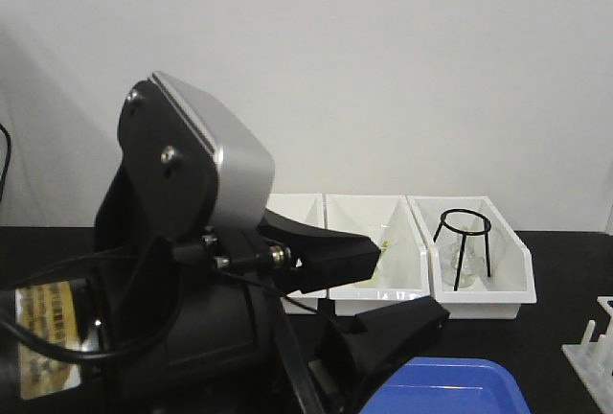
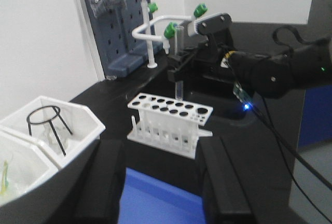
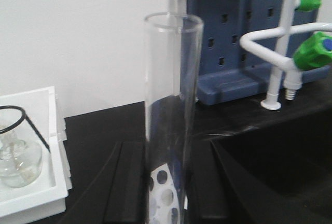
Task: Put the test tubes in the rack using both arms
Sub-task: 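Carry the tube with the right gripper above the white rack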
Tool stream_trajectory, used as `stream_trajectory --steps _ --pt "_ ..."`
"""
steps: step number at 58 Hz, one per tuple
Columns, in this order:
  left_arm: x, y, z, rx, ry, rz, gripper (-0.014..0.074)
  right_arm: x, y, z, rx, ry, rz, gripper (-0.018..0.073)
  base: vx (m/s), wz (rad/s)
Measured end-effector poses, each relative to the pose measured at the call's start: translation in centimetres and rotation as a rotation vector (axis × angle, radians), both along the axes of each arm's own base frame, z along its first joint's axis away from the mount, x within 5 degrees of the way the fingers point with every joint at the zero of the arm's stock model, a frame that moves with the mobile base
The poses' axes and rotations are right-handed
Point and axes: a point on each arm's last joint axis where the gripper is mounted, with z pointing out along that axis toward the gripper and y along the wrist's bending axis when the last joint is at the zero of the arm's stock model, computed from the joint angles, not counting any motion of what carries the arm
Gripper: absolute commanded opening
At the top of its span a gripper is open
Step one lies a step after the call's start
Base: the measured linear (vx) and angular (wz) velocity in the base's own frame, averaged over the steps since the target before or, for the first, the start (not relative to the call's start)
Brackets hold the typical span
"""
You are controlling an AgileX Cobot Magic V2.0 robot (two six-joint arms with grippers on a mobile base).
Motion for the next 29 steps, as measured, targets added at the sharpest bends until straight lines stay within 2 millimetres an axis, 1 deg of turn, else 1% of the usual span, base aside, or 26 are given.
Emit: stream_trajectory --steps 13,18,29 --pt "0.4 -0.8 -1.5 0.08 0.046 -0.009 0.0365 1.8 -0.3 -0.7 -0.001 0.025 0.034 -0.0006 0.0 0.0" --pt "0.7 -1.3 -2.1 0.099 0.056 -0.01 0.036 2.2 -0.4 -1.4 -0.006 0.046 0.042 -0.0006 0.0 0.0" --pt "0.9 -1.7 -2.5 0.112 0.064 -0.01 0.036 3.1 -0.7 -2.7 -0.023 0.055 0.053 -0.0006 0.0 0.0"
